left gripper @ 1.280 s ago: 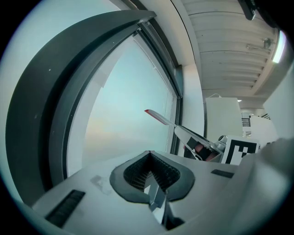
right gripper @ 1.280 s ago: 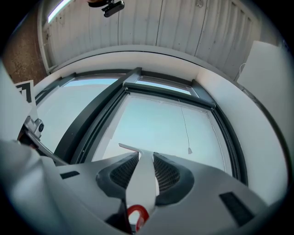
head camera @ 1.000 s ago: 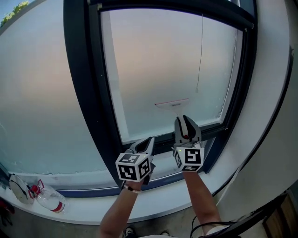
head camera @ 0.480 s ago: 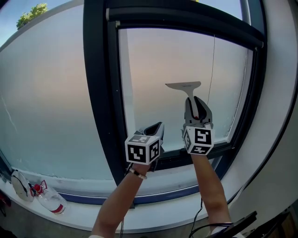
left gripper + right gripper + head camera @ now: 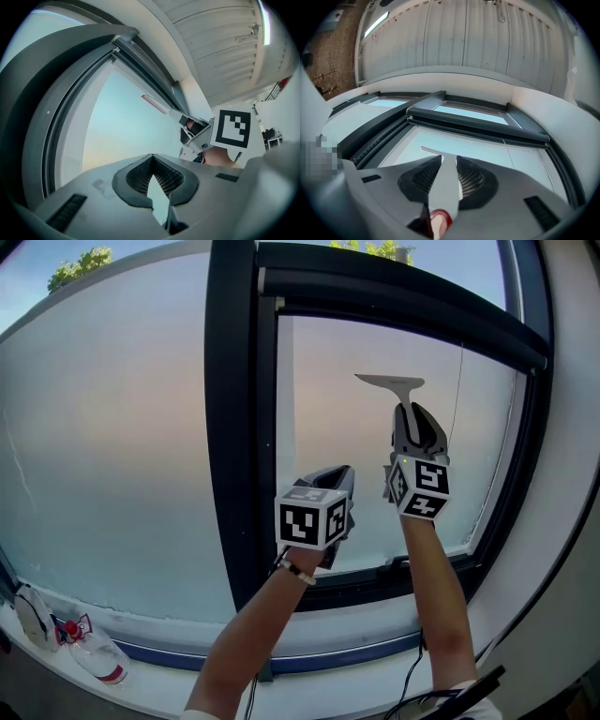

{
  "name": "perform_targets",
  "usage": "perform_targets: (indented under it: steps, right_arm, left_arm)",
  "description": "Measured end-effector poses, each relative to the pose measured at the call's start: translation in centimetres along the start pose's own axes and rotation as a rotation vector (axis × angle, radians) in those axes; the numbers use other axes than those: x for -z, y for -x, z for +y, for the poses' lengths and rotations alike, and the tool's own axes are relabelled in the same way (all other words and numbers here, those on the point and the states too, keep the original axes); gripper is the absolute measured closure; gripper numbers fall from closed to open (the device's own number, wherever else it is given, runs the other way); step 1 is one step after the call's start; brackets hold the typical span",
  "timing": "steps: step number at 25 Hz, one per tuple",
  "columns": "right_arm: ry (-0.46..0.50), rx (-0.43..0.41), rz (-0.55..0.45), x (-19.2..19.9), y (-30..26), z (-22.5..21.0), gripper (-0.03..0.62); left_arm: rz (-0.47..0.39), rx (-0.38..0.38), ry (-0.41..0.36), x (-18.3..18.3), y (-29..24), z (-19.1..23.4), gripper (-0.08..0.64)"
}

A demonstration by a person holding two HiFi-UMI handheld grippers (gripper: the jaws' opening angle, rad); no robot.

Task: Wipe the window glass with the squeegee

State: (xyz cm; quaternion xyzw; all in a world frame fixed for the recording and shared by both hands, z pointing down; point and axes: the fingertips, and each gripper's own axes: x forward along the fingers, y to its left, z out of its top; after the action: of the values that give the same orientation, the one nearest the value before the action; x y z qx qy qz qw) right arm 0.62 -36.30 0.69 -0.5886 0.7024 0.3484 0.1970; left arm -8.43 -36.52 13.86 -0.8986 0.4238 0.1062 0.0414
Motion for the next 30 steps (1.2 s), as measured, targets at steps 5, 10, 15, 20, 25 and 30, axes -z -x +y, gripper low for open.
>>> perform_targets:
  steps: [5, 10, 15, 20, 25, 30]
  right_arm:
    - [0.004, 0.018, 0.005, -0.3, -4.1, 0.0, 0.502]
    - [0.006, 0.029, -0.008, -1.3, -6.9, -0.4, 0.502]
    - [0.004, 0.020, -0.023, -2.1, -9.3, -0.1, 0.502]
    - [0.016, 0.030, -0.018, -1.8, -10.8, 0.0, 0.502]
    - [0.050, 0.035, -0.012, -0.8, -10.4, 0.6, 0.502]
    - [0.053, 0.038, -0.001, 0.0, -9.5, 1.0, 0.502]
  left_arm:
    - [-0.002, 0.016, 0.005, -0.5, -0.8, 1.5, 0.561]
    - [0.006, 0.023, 0.012, -0.4, -1.5, 2.4, 0.561]
    - [0.019, 0.018, 0.013, -0.2, -2.1, 2.8, 0.561]
    - [0.027, 0.016, 0.013, 0.1, -2.0, 3.2, 0.561]
    - [0.024, 0.008, 0.020, 0.9, -1.0, 3.7, 0.561]
    - [0.029, 0.008, 0.032, 2.1, -0.1, 3.8, 0.561]
